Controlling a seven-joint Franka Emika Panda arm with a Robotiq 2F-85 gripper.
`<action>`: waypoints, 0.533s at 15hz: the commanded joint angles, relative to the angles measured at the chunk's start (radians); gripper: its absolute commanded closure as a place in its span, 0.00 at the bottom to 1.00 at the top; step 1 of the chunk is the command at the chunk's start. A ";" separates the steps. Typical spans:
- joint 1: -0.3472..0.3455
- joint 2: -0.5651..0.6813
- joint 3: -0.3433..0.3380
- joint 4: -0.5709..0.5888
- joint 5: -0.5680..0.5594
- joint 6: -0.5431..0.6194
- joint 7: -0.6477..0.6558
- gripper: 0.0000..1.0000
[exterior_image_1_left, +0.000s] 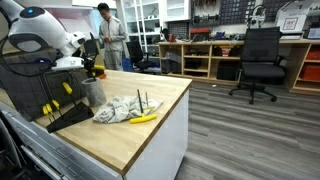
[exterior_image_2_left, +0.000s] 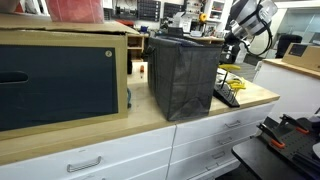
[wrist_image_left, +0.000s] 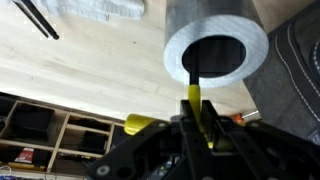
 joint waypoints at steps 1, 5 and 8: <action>0.009 0.046 0.032 -0.035 0.045 0.124 -0.048 0.96; 0.019 0.087 0.056 -0.039 0.011 0.217 -0.023 0.96; 0.034 0.110 0.050 -0.044 -0.020 0.241 -0.014 0.52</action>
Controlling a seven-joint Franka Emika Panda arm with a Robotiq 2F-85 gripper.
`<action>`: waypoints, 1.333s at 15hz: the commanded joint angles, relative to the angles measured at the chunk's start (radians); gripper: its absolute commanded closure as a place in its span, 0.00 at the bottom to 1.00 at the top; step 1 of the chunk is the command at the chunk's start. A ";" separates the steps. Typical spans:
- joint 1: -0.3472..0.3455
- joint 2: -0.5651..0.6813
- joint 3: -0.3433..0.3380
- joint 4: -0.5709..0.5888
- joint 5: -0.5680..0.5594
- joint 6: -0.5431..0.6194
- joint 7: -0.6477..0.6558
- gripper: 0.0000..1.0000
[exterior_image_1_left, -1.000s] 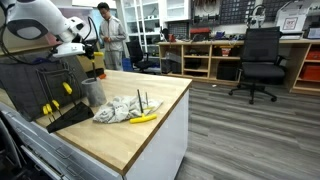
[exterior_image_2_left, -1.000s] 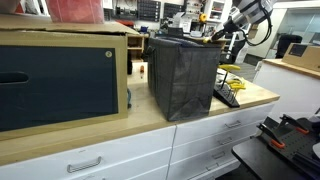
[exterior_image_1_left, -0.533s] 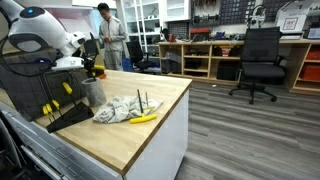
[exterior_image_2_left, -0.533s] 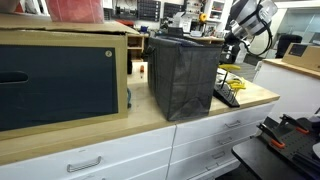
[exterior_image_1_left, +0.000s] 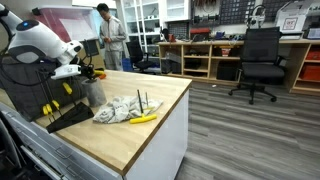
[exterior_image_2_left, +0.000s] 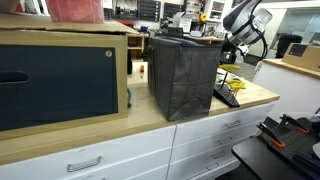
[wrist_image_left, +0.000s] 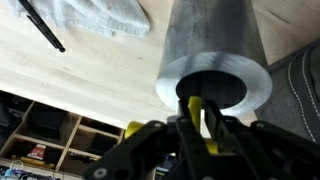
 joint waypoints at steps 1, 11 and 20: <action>0.015 0.042 -0.006 -0.020 -0.021 0.046 -0.011 0.52; 0.108 0.047 -0.137 -0.061 -0.130 0.040 0.026 0.45; 0.316 -0.047 -0.454 -0.105 -0.443 -0.093 0.241 1.00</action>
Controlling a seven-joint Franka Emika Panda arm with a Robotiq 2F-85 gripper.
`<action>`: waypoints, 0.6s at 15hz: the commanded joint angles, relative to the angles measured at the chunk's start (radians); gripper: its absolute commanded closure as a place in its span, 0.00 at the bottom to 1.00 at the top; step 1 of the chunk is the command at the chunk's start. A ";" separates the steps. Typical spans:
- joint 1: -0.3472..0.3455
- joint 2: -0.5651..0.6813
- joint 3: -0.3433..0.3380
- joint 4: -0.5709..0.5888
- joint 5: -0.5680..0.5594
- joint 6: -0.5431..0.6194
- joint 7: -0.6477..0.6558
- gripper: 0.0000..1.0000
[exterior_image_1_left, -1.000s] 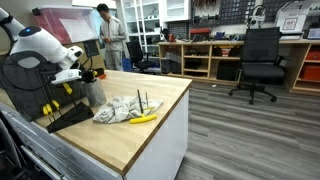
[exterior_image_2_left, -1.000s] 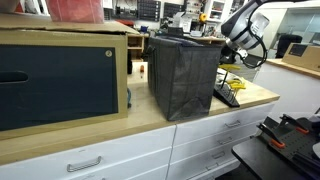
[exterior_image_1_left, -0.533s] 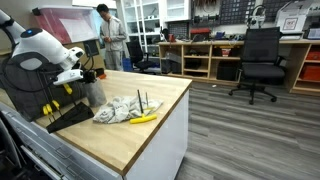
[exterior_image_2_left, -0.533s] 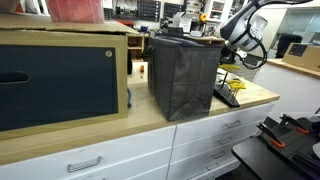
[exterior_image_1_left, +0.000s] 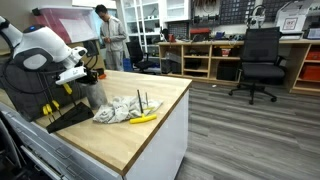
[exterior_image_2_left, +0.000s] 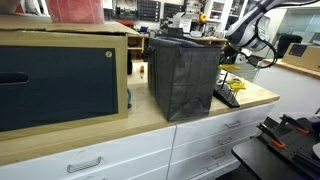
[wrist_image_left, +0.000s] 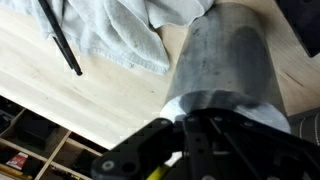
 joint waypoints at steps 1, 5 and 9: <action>-0.059 -0.109 -0.016 -0.078 -0.214 -0.048 0.148 1.00; -0.054 -0.216 -0.044 -0.120 -0.187 -0.100 0.130 1.00; -0.061 -0.340 -0.037 -0.143 -0.129 -0.088 0.118 1.00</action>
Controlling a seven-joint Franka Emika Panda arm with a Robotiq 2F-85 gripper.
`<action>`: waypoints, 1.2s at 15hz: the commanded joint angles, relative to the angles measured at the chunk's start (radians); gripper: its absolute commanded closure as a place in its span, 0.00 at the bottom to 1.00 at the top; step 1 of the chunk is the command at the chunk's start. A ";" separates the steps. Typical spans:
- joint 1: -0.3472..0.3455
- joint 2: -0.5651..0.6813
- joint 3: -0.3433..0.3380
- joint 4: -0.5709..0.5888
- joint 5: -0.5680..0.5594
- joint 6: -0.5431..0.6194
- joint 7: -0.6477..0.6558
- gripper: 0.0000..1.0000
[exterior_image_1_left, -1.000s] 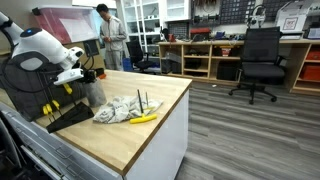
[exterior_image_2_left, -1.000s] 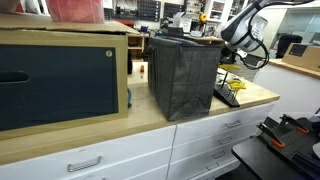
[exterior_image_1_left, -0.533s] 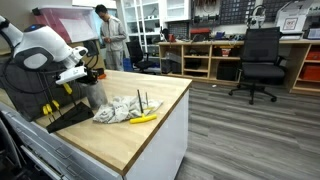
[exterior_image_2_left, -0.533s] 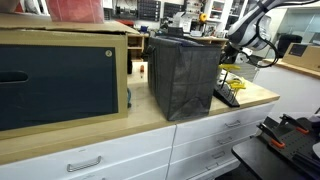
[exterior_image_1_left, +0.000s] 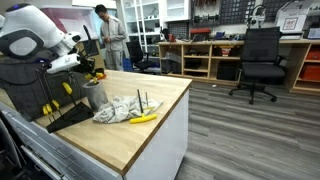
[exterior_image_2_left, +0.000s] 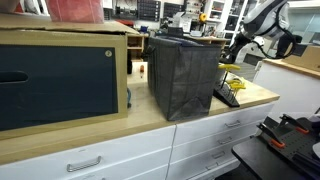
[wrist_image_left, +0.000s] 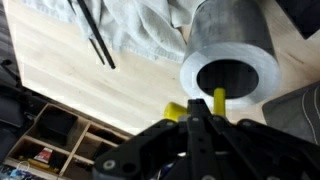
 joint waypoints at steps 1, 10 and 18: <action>-0.009 -0.161 -0.003 -0.054 0.040 -0.025 -0.035 1.00; -0.181 -0.256 -0.013 -0.035 -0.319 -0.275 0.001 1.00; -0.215 -0.062 0.029 0.054 -0.473 -0.365 0.069 1.00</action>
